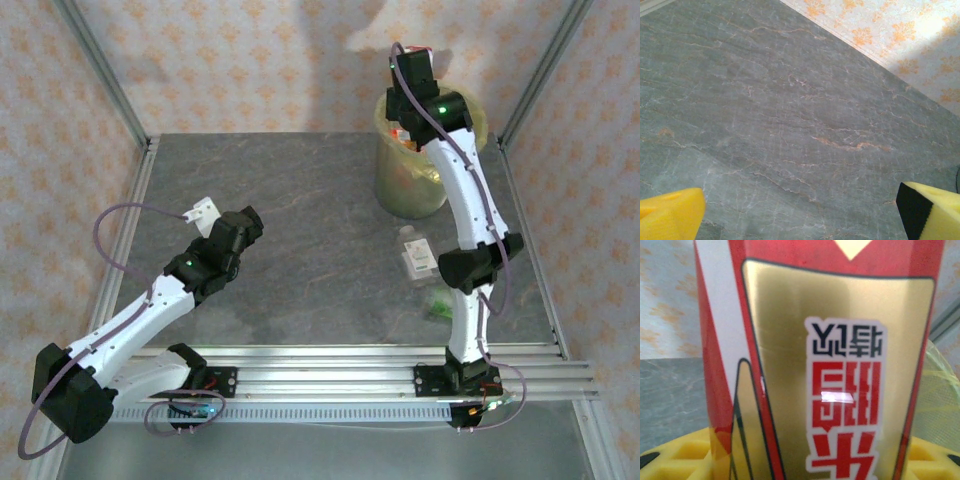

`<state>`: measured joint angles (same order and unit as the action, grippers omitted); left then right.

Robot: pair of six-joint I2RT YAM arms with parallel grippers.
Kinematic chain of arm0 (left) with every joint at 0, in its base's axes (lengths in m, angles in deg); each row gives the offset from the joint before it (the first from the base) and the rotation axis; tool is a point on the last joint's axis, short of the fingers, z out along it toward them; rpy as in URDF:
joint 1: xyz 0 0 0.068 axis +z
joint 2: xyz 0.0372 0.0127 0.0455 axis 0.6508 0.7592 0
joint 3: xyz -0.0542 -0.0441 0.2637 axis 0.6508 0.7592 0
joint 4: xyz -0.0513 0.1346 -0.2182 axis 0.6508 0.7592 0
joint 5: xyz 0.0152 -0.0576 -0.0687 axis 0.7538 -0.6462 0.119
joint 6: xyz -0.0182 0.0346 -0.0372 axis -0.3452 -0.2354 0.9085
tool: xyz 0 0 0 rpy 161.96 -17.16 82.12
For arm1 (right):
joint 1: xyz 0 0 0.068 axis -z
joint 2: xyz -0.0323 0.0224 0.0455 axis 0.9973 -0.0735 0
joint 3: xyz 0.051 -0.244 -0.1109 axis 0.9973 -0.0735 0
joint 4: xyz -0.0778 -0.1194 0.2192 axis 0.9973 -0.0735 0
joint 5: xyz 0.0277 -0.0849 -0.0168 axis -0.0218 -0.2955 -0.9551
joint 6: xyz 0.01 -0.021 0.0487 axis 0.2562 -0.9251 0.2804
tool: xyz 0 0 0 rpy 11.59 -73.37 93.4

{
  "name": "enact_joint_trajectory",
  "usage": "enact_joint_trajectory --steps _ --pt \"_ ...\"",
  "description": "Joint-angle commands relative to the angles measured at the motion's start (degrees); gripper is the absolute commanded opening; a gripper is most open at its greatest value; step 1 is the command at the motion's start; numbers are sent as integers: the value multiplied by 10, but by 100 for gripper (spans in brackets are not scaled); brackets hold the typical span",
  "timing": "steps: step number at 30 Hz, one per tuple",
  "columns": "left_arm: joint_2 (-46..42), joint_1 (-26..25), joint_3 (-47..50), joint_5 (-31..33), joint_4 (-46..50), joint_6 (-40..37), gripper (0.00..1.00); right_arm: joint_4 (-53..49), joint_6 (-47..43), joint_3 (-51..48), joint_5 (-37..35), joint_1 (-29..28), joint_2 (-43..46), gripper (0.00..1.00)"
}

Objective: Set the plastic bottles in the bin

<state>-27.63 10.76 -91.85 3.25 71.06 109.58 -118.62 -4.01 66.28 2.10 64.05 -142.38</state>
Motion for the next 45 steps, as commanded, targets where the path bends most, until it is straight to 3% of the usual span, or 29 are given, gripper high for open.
enact_joint_trajectory --steps 1,11,21,25,34,40,45 --pt "-14 5 7 13 3 -4 100 -44 -7 20 -22 18 -13 51" --pt "-17 5 8 13 3 -7 100 -28 -40 -15 -40 40 -34 55" --pt "-18 4 9 12 4 -5 100 -23 -65 -13 -28 43 -57 77" --pt "-19 5 10 15 5 -4 100 -27 -64 -9 -16 43 -54 80" --pt "-18 5 8 16 6 -5 100 -41 -52 -4 -8 42 -35 82" --pt "-17 4 8 16 7 -6 100 -56 -17 -18 42 43 2 81" --pt "-19 4 7 17 9 -7 100 -47 25 -87 104 43 75 80"
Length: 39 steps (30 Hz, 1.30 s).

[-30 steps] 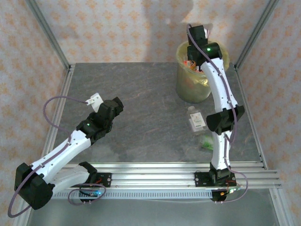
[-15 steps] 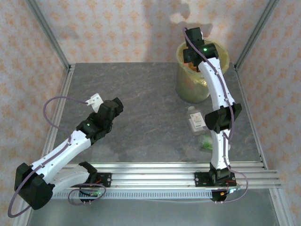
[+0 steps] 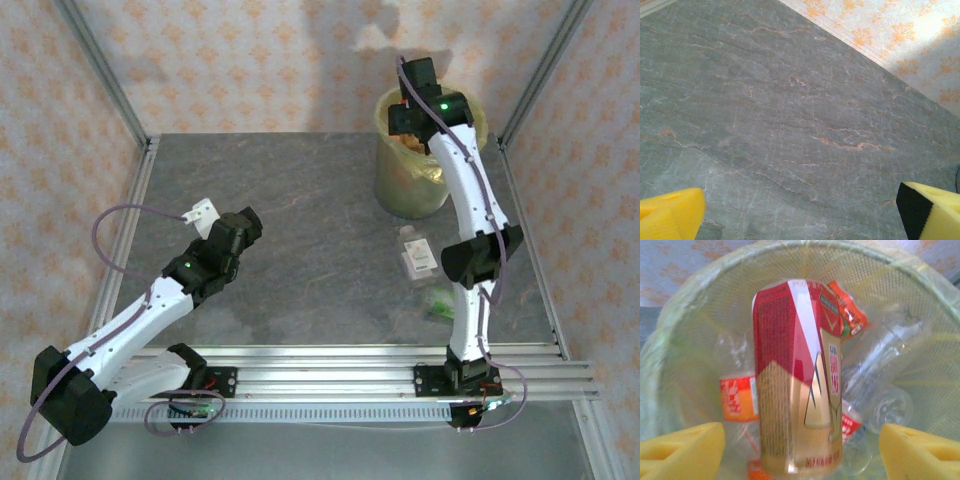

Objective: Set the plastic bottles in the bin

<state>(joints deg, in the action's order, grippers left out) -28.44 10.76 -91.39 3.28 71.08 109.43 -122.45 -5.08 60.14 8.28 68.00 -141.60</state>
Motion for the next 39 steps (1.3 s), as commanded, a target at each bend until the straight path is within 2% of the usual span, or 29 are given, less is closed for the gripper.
enact_joint_trajectory --steps 1,5,10,12,16,20,25,28,32,39 --pt "-11 4 2 17 10 -6 100 -3 42 -45 53 3 84 81" --pt "-13 4 2 18 9 -8 100 32 63 -172 97 2 184 82" --pt "-14 5 1 21 8 -10 100 133 83 -404 147 -4 360 99" --pt "-14 4 1 20 6 -10 100 153 103 -483 158 -6 428 99" --pt "-10 4 2 16 1 -10 100 135 144 -581 153 -8 516 99" --pt "-4 5 2 10 -4 -9 100 100 183 -664 136 -7 566 99" --pt "6 5 -2 1 -8 -12 100 87 199 -750 119 -8 584 99" --pt "13 4 -5 -3 -8 -13 100 113 190 -796 119 -6 573 99" --pt "19 5 -8 -8 -8 -11 100 162 168 -850 130 5 524 99" --pt "16 5 -9 -7 -6 -9 100 214 101 -871 136 11 426 99"
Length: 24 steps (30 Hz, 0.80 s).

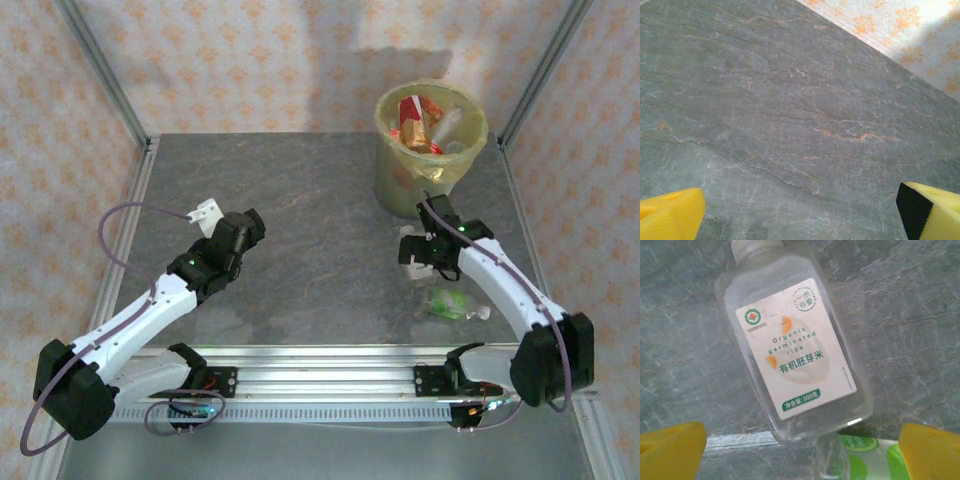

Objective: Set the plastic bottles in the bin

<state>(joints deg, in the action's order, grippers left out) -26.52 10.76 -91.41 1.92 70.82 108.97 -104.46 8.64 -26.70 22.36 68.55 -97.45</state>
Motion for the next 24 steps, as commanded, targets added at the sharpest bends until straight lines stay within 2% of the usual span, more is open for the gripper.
enact_joint_trajectory --steps 1,11,24 --pt "-4 4 -7 7 -3 -4 100 38 -40 1 3 10 -30 99" --pt "-6 4 -6 4 -4 -3 100 62 -76 37 -14 15 -145 99" --pt "-14 5 -2 15 1 -5 100 66 -88 69 -16 16 -225 99"
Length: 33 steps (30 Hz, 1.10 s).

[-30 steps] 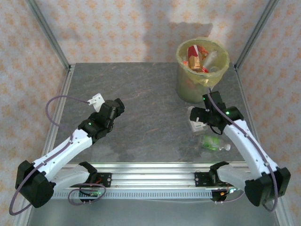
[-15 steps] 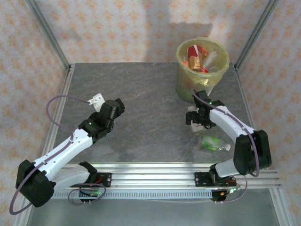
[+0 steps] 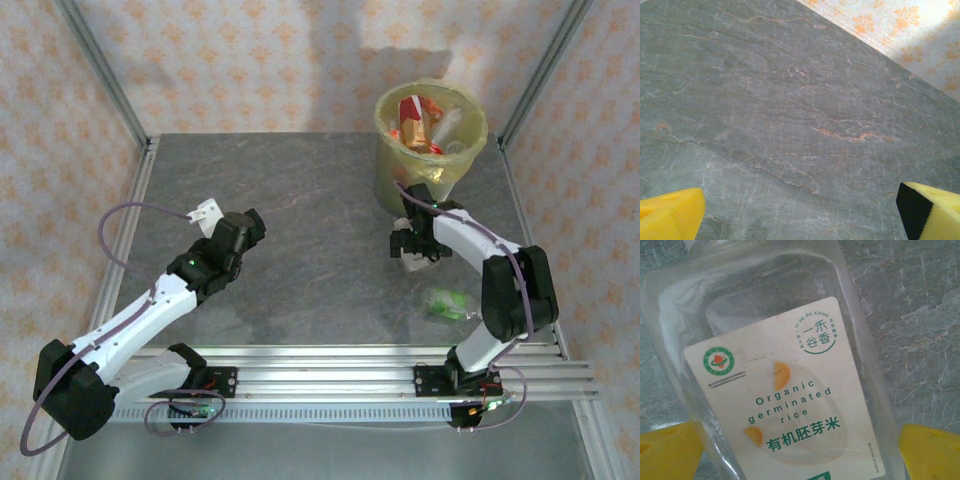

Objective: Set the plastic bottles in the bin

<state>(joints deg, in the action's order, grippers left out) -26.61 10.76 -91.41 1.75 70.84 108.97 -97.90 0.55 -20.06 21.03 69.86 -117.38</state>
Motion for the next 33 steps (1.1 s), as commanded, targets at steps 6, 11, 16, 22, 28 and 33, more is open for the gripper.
enact_joint_trajectory --steps 6,11,16,22,28,33 --pt "-14 5 -2 16 1 -3 100 -9 -5 11 61 1 -38 99" --pt "-16 4 -2 16 3 -1 100 -14 12 3 83 -17 -6 99" --pt "-15 5 1 11 -4 1 100 -7 41 -1 106 -55 16 99" --pt "-11 5 -2 2 -5 2 100 -30 65 15 74 -92 18 99" --pt "-13 5 -2 4 -5 3 100 -61 90 36 6 -94 33 99" --pt "-9 4 -3 1 -6 2 100 -50 137 46 5 -95 27 99"
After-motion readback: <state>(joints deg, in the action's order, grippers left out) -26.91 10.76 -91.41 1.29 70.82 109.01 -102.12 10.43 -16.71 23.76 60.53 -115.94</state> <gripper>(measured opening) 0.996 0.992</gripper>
